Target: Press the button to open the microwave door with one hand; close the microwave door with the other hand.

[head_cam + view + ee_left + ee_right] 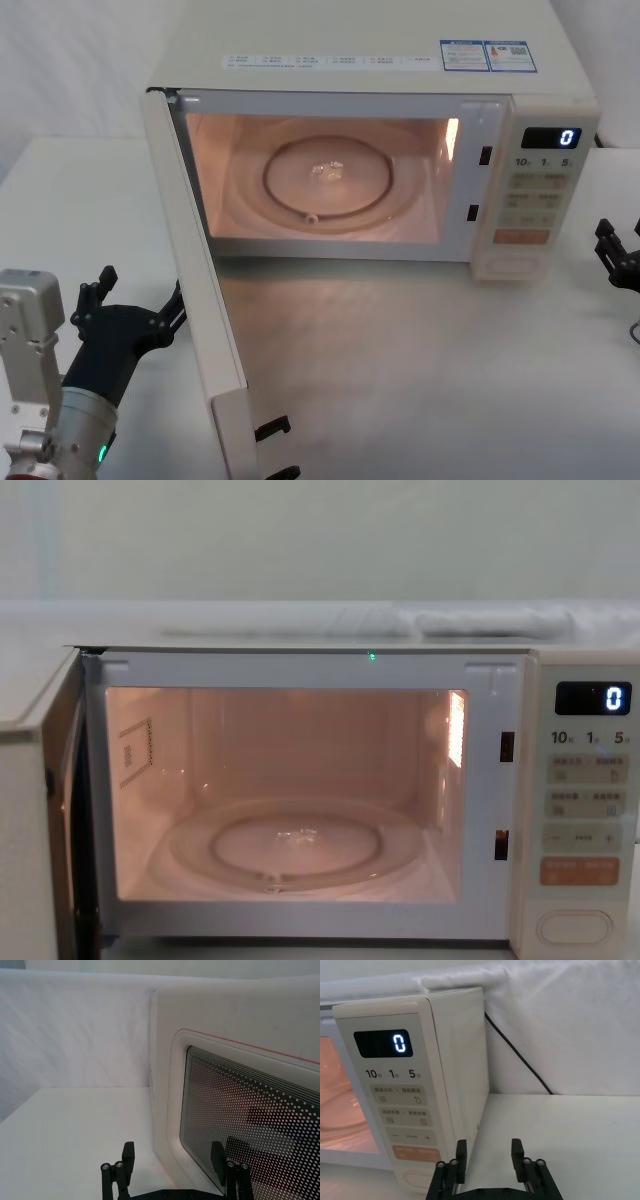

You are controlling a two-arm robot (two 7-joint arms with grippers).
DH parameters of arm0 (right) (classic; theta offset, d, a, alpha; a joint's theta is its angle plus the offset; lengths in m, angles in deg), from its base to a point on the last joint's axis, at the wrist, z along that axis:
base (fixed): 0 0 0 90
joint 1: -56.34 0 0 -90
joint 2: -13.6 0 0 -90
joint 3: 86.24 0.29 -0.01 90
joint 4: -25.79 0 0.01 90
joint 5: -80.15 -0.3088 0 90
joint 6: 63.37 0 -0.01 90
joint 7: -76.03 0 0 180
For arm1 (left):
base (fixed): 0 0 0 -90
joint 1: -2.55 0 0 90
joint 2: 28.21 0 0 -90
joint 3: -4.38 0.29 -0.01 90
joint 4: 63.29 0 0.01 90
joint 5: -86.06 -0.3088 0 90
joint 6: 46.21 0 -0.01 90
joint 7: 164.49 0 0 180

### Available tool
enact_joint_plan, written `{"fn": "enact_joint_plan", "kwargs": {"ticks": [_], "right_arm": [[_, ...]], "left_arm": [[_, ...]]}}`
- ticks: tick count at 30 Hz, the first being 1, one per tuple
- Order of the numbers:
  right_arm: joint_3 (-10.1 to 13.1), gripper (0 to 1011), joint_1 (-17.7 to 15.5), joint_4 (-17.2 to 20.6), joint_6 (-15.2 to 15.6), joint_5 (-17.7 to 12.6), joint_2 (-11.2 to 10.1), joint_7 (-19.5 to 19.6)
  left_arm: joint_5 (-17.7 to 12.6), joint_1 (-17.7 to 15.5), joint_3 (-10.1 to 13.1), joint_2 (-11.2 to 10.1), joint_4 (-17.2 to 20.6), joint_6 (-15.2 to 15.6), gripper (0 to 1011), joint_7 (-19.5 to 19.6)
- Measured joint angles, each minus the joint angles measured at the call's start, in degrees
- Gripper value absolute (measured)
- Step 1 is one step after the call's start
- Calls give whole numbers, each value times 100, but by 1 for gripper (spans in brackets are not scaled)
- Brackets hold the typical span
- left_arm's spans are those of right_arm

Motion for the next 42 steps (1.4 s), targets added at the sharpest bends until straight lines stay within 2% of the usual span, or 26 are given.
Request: {"fn": "enact_joint_plan", "kwargs": {"ticks": [1, 3, 4, 7, 8, 16, 42], "right_arm": [[0, 588, -1, 0, -1, 1, 0, 1], [0, 627, -1, 1, -2, 2, 1, 2], [0, 685, -1, 1, -3, 3, 2, 3], [0, 742, -2, 3, -5, 5, 3, 4], [0, 807, -2, 3, -5, 6, 4, 5], [0, 1001, -2, 3, -5, 9, 5, 9], [0, 1002, -2, 3, -5, 13, 5, 11]], "left_arm": [[0, 0, 0, 0, 0, 0, 1001, 0], [0, 0, 0, 0, 0, 0, 1001, 0], [0, 0, 0, 0, 0, 0, 1001, 0], [0, 0, 0, 0, 0, 0, 1001, 0], [0, 0, 0, 0, 0, 0, 1001, 0], [0, 0, 0, 0, 0, 0, 1001, 0], [0, 0, 0, 0, 0, 0, 1001, 0]]}}
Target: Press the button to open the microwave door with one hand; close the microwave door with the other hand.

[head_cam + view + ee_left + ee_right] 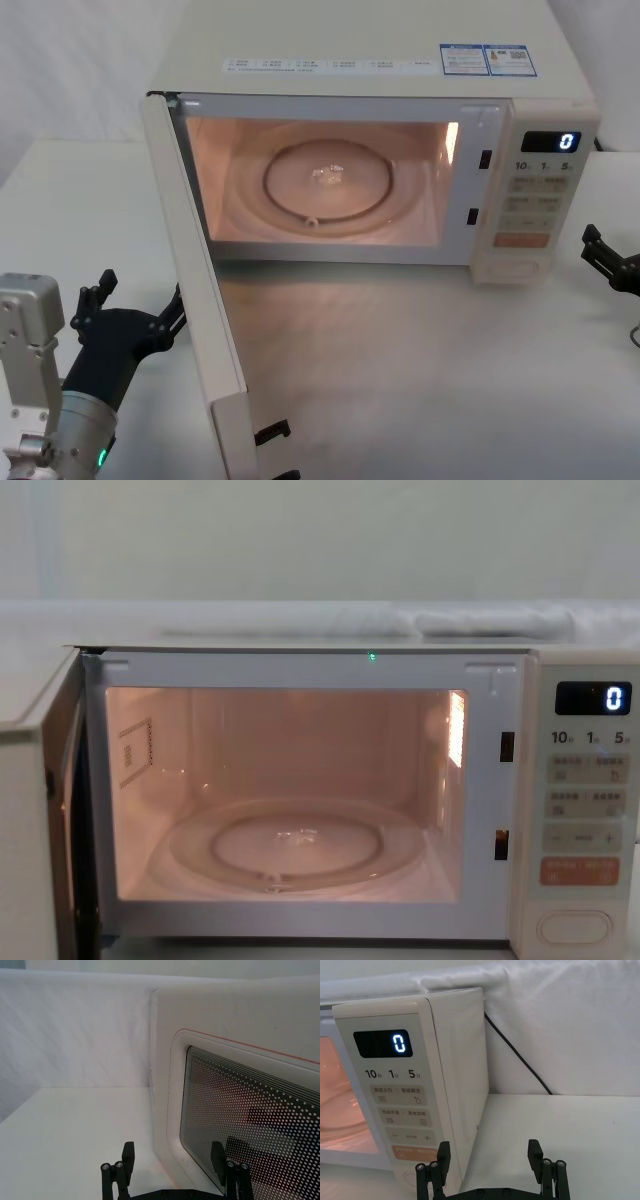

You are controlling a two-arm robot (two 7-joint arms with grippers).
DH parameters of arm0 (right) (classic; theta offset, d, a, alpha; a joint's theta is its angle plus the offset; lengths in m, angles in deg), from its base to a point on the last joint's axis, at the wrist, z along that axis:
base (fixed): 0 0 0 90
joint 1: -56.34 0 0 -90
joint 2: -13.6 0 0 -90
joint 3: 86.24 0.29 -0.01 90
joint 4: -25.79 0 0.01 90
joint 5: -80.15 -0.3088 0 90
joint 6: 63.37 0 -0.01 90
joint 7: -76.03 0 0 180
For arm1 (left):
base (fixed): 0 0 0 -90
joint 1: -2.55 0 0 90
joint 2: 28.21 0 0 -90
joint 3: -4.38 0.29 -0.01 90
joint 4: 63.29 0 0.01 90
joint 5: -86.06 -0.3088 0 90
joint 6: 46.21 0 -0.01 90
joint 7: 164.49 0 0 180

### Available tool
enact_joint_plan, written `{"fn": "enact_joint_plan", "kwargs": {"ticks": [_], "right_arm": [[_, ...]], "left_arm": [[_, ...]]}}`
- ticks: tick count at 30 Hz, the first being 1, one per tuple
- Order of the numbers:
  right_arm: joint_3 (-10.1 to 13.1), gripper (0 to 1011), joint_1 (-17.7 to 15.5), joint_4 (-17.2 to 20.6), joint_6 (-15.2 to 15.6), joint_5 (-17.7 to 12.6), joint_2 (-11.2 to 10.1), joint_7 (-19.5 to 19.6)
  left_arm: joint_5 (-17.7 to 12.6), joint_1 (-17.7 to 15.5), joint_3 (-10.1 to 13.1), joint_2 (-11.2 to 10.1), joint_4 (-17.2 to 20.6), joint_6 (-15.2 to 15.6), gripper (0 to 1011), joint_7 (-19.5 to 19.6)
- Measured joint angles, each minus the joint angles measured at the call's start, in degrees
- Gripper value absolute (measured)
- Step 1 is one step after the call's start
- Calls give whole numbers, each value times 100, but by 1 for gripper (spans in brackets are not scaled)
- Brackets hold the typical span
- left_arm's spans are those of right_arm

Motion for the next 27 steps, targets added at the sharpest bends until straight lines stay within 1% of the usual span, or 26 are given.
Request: {"fn": "enact_joint_plan", "kwargs": {"ticks": [16, 17, 18, 19, 20, 21, 23, 24, 26, 27], "right_arm": [[0, 1002, 0, 0, 0, 0, 0, 0], [0, 1002, 0, 0, 0, 0, 0, 0], [0, 1002, 0, 0, 0, 0, 0, 0], [0, 1002, 0, 0, 0, 0, 0, 0], [0, 1002, 0, 0, 0, 0, 0, 0], [0, 1002, 0, 0, 0, 0, 0, 0], [0, 1002, 0, 0, 0, 0, 0, 0], [0, 1002, 0, 0, 0, 0, 0, 0], [0, 1002, 0, -1, 0, 0, -1, 0], [0, 1002, 0, 0, 0, -1, 0, 0]], "left_arm": [[0, 0, 0, 0, 0, 0, 992, 0], [0, 0, 0, 0, 0, 0, 961, 0], [0, 0, 0, 0, 0, 0, 961, 0], [0, 0, 0, 0, 0, 0, 933, 0], [0, 0, 0, 0, 0, 0, 926, 0], [0, 0, 0, 0, 0, 0, 874, 0], [0, 0, 0, 0, 0, 0, 840, 0], [0, 0, 0, 0, 0, 0, 788, 0], [0, 0, 0, 0, 0, 0, 752, 0], [0, 0, 0, 0, 0, 0, 692, 0]]}}
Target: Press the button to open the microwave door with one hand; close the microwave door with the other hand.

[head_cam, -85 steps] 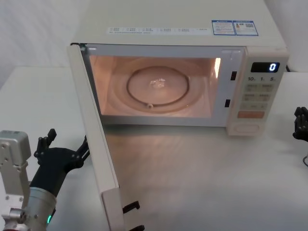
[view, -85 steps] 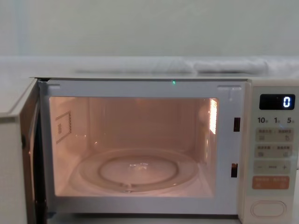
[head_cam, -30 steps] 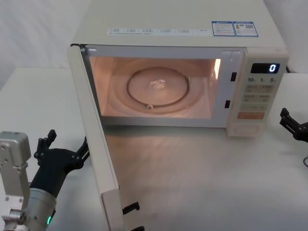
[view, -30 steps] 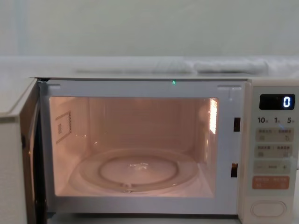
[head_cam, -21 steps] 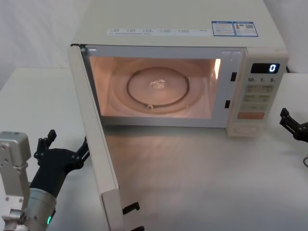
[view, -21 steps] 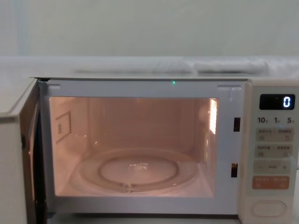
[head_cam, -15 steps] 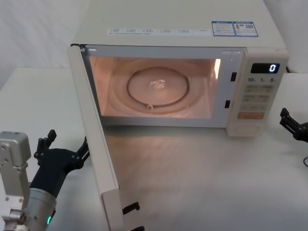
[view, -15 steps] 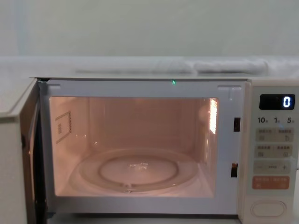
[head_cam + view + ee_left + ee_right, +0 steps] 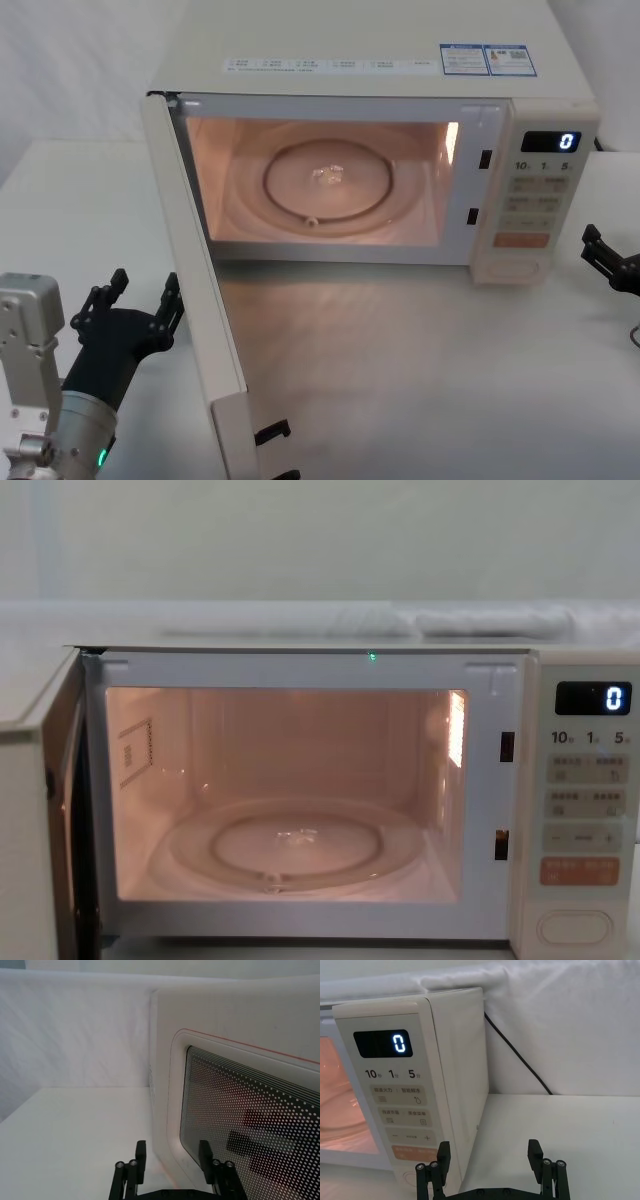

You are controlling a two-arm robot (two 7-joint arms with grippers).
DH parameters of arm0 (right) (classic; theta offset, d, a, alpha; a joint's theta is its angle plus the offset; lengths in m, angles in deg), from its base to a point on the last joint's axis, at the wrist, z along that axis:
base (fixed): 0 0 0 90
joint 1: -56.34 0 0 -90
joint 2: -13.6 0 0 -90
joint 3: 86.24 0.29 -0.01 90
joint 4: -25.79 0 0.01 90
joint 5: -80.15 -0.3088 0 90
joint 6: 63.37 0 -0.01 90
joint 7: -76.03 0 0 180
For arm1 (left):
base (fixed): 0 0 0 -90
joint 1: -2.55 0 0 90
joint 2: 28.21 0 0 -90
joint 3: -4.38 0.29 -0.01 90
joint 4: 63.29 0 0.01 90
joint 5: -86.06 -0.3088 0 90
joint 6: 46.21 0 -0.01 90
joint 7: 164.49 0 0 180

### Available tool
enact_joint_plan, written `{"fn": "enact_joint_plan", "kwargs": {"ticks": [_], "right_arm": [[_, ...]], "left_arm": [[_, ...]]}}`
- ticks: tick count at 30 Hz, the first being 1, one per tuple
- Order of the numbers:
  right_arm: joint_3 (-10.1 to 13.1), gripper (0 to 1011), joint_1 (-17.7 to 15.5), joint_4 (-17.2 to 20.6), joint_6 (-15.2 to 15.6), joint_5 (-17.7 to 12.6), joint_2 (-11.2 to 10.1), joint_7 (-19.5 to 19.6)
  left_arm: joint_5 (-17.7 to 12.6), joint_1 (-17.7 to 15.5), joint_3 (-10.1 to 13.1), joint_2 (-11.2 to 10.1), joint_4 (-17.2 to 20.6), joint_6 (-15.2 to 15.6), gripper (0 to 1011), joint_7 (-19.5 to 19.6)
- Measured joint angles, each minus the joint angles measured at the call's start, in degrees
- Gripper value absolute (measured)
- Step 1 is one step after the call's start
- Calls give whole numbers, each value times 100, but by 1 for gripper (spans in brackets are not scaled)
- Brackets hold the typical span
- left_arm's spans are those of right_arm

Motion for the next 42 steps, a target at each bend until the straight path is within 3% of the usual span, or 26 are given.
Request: {"fn": "enact_joint_plan", "kwargs": {"ticks": [4, 6, 7, 12, 19, 22, 42], "right_arm": [[0, 1002, 0, 0, 0, 0, 0, 0], [0, 1002, 0, 0, 0, 0, 0, 0], [0, 1002, 0, 0, 0, 0, 0, 0], [0, 1002, 0, 0, 0, 0, 0, 0], [0, 1002, 0, 0, 0, 0, 0, 0], [0, 1002, 0, 0, 0, 0, 0, 0], [0, 1002, 0, 0, 0, 0, 0, 0]], "left_arm": [[0, 0, 0, 0, 0, 0, 621, 0], [0, 0, 0, 0, 0, 0, 506, 0], [0, 0, 0, 0, 0, 0, 506, 0], [0, 0, 0, 0, 0, 0, 299, 0], [0, 0, 0, 0, 0, 0, 125, 0], [0, 0, 0, 0, 0, 0, 7, 0], [0, 1, -7, 5, 0, -4, 0, 7]]}}
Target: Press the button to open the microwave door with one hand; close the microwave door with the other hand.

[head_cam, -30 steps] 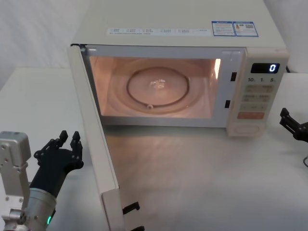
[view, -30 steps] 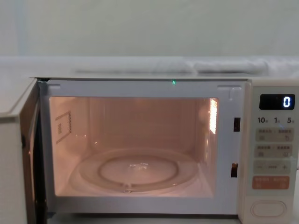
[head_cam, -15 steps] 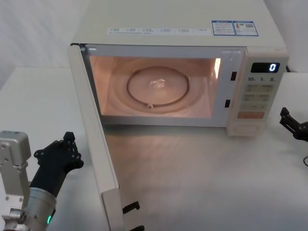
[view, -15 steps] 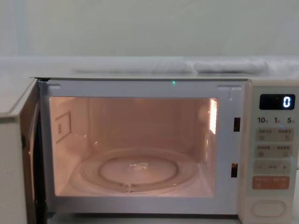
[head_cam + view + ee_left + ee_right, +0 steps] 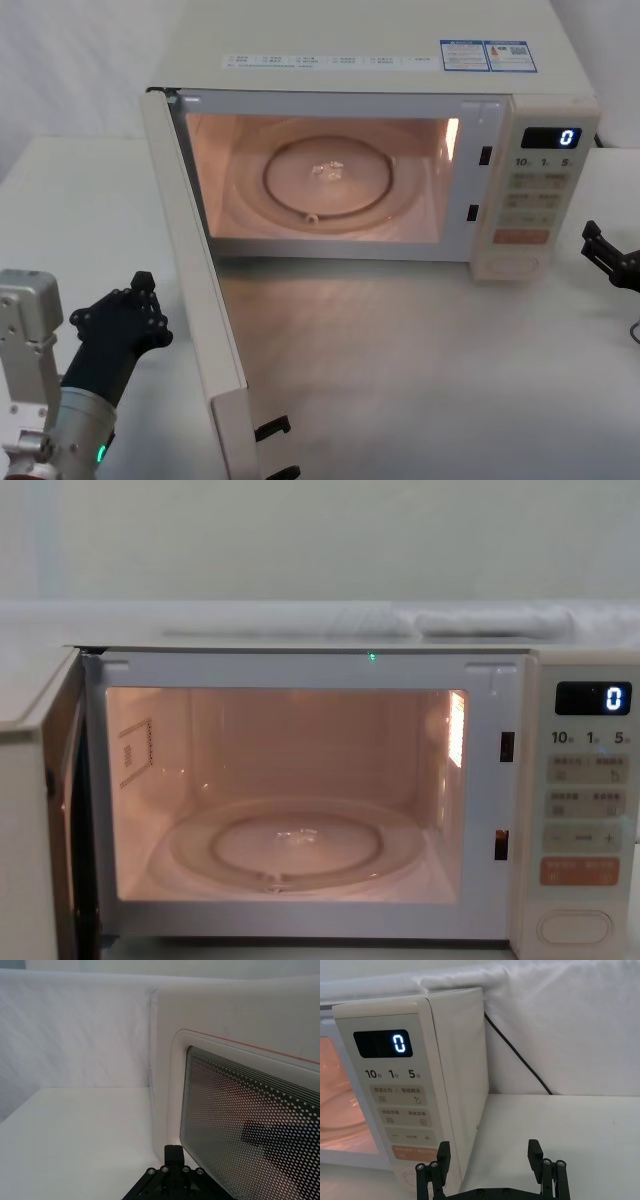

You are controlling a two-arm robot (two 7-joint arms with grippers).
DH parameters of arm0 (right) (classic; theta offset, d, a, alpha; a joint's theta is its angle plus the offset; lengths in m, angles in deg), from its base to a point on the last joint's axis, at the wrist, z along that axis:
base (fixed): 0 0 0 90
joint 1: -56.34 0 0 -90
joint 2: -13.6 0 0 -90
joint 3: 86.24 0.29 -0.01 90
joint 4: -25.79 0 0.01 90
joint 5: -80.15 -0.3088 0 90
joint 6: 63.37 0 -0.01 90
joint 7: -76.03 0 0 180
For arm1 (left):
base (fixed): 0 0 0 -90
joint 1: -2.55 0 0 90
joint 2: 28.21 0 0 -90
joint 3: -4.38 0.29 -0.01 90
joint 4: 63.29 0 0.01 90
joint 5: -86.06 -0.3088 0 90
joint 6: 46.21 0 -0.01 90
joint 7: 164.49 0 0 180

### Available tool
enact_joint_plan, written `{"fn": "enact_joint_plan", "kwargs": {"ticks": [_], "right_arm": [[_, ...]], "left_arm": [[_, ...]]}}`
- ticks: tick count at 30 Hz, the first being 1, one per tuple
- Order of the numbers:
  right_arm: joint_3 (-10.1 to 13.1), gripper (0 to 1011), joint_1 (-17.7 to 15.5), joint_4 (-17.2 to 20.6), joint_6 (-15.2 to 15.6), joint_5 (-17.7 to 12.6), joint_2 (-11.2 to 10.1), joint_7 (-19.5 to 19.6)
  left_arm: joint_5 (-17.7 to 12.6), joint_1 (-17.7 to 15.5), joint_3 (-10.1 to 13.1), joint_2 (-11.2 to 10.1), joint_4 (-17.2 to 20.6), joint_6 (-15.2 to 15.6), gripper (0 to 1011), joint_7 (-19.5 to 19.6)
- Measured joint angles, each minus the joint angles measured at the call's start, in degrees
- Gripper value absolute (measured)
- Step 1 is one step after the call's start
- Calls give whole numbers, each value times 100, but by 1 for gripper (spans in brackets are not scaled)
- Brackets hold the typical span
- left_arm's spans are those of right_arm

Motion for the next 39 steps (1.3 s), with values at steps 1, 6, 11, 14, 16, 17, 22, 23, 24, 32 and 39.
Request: {"fn": "enact_joint_plan", "kwargs": {"ticks": [1, 6, 11, 14, 16, 17, 22, 23, 24, 32, 39], "right_arm": [[0, 1002, 0, 0, 0, 0, 0, 0], [0, 1002, 0, 0, 0, 0, 0, 0], [0, 1002, 0, 0, 0, 0, 0, 0], [1, 1002, 0, 0, 0, 0, 0, 0], [0, 1002, 0, 0, 0, 0, 0, 0], [1, 1002, 0, 0, 0, 0, 0, 0], [0, 1002, 0, 0, 0, 0, 0, 0], [1, 1002, 0, 0, 0, 0, 0, 0], [0, 1002, 0, 0, 0, 0, 0, 0], [0, 1002, 0, 0, 0, 0, 0, 0], [0, 1002, 0, 0, 0, 0, 0, 0]], "left_arm": [[0, 4, -15, 9, 0, -6, 0, 9], [96, 119, -247, 20, 99, -61, 0, 170], [234, 291, -547, -53, 256, -76, 0, 342], [375, 458, -791, -121, 374, -77, 0, 505], [505, 604, -977, -192, 470, -77, 0, 674], [604, 698, -1107, -245, 537, -77, 0, 800], [887, 950, -1417, -405, 734, -78, 0, 1151], [935, 990, -1464, -434, 771, -78, 0, 1202], [981, 1027, -1505, -459, 806, -79, 0, 1254], [1460, 1424, -1815, -846, 1191, -96, 0, 1850], [1803, 1786, -1939, -1447, 1527, -344, 0, 2762]]}}
